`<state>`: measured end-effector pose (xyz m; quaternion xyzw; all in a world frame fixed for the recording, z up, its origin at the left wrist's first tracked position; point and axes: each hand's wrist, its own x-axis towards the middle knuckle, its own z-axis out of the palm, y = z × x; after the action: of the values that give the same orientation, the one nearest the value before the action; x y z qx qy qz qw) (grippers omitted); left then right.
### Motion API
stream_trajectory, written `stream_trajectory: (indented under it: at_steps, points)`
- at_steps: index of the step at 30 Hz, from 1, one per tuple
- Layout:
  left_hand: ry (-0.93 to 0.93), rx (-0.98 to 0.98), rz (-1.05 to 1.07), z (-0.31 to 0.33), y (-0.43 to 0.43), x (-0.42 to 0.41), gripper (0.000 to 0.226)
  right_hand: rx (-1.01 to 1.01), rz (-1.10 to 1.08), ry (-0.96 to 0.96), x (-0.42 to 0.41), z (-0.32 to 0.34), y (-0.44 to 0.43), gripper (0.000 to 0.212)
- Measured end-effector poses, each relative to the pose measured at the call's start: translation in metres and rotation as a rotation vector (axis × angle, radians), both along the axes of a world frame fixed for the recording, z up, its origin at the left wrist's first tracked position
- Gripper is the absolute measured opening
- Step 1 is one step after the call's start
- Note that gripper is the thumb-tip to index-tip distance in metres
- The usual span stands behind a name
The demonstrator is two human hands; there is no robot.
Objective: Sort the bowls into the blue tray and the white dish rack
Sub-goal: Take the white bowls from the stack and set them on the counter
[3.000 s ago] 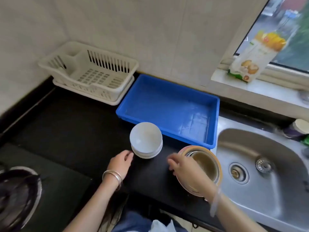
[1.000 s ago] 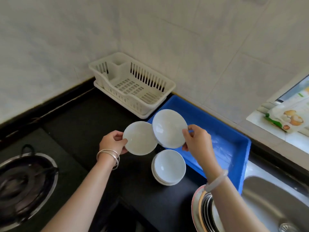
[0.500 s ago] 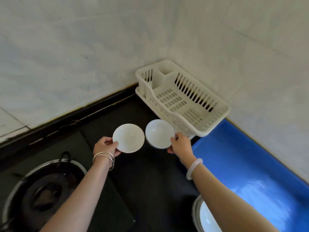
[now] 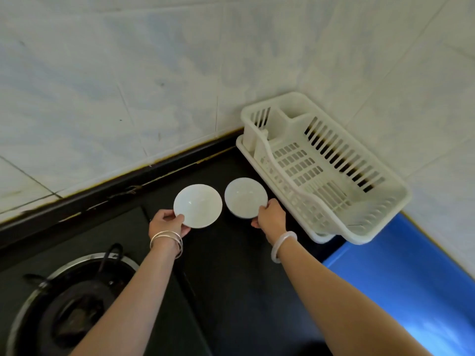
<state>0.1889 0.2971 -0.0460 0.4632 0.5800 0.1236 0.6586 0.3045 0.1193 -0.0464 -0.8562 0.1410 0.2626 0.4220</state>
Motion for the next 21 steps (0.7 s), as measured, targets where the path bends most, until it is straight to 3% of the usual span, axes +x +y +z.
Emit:
stream_trajectory:
  at_steps: [4,9,13,16,21]
  points:
    - [-0.002,-0.026,0.013,-0.005,0.001,0.001,0.023,0.048,-0.036,0.01,0.003,-0.005,0.004,0.011]
    - [-0.093,-0.107,0.034,-0.01,-0.004,-0.005,0.024,0.254,-0.107,0.116,-0.004,-0.005,-0.007,0.029]
    - [-0.192,-0.295,0.094,-0.017,-0.015,-0.016,0.035,0.476,-0.225,0.164,-0.009,-0.007,-0.015,0.045]
    - [-0.296,-0.378,0.177,-0.017,-0.023,-0.015,0.036,0.601,-0.319,0.173,-0.01,-0.007,-0.013,0.045]
    - [-0.304,-0.366,0.241,-0.015,-0.02,-0.003,0.03,0.649,-0.35,0.158,0.005,-0.004,0.006,0.044]
